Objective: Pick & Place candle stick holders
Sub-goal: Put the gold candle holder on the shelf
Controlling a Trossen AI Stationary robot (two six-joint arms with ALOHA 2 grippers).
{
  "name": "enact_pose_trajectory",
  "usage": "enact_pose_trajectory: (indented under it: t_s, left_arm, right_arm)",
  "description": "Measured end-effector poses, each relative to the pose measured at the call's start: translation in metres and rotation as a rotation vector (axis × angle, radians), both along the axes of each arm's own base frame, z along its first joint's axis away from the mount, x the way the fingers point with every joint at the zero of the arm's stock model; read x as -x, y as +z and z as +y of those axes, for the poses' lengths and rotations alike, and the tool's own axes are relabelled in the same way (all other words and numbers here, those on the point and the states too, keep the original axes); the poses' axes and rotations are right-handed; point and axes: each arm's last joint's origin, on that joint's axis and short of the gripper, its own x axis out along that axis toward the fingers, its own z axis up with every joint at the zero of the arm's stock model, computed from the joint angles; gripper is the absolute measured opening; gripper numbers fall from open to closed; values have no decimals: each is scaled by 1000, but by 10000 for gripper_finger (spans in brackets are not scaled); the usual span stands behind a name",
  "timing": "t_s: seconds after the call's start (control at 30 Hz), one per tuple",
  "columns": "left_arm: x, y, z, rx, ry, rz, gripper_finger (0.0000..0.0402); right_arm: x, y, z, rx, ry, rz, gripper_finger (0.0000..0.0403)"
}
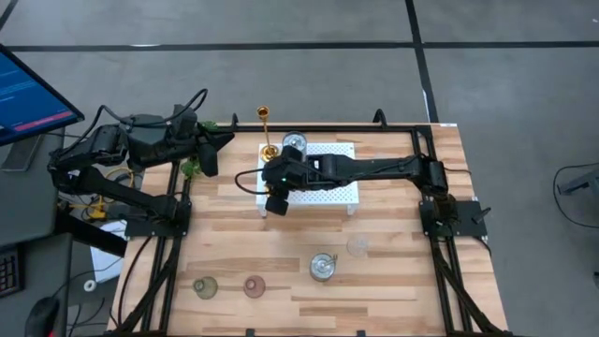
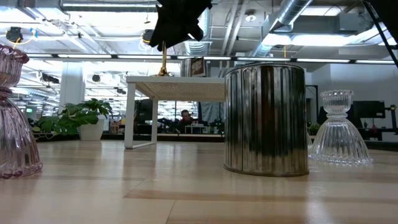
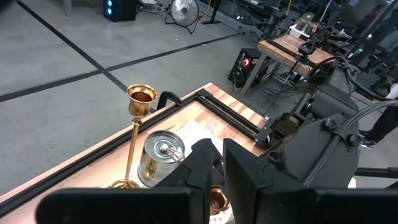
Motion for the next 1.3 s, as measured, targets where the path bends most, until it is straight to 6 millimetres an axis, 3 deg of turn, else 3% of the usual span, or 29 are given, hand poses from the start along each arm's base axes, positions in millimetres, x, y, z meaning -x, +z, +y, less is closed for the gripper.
enact_pose_trajectory:
  t_s: [0.3,0.5,0.7,0.97,1.07,1.13,1.2,1.3]
  left_arm:
    - [0,0,0,0,0,0,37]
    - [0,0,0,-1,0,0,37]
    - [0,0,0,-7,-1,3,37]
    - [0,0,0,-7,-1,3,37]
    - [0,0,0,-7,-1,3,37]
    - [1,0,0,-7,-1,1,37]
    - [1,0,0,-7,-1,1,37]
    - [1,0,0,-7,-1,1,37]
  right_arm:
    - [0,0,-6,6,-7,-3,226]
    - [12,24,-2,28,5,-37,230]
    - [22,32,-3,41,2,-13,239]
    - [55,58,6,104,-25,62,240]
    - [83,78,29,117,-37,65,224]
    - [94,81,49,107,-19,37,195]
    - [94,68,68,91,21,-6,145]
    - [88,28,81,64,49,-47,45]
